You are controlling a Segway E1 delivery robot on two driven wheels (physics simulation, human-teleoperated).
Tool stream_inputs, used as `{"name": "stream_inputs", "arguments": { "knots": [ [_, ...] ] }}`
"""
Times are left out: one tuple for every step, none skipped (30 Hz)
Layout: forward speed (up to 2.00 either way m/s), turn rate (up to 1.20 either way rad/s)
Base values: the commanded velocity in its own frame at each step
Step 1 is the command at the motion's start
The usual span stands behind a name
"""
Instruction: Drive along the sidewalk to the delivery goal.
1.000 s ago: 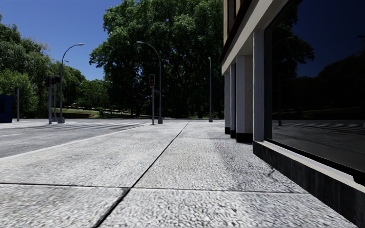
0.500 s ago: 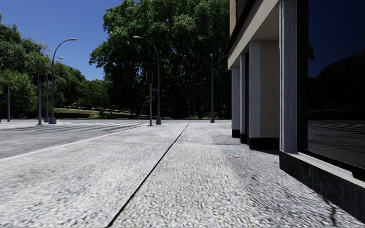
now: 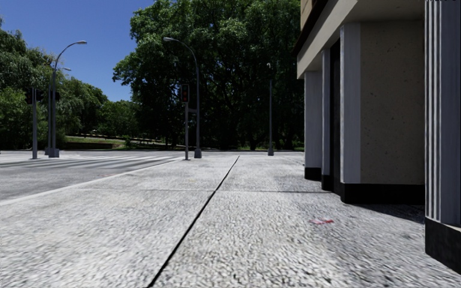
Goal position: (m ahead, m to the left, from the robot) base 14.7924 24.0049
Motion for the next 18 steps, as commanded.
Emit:
{"name": "stream_inputs", "arguments": {
  "knots": [
    [1.94, 0.0],
    [1.94, 0.0],
    [1.94, 0.0],
    [1.94, 0.0],
    [1.94, 0.0],
    [1.94, 0.0],
    [1.94, 0.0],
    [1.94, 0.0],
    [1.98, 0.0],
    [2.0, 0.01],
    [2.0, 0.11],
    [2.0, 0.11],
    [2.0, 0.11],
    [2.0, 0.12],
    [2.0, 0.12],
    [2.0, 0.12],
    [2.0, 0.12],
    [2.0, 0.12]
  ]
}}
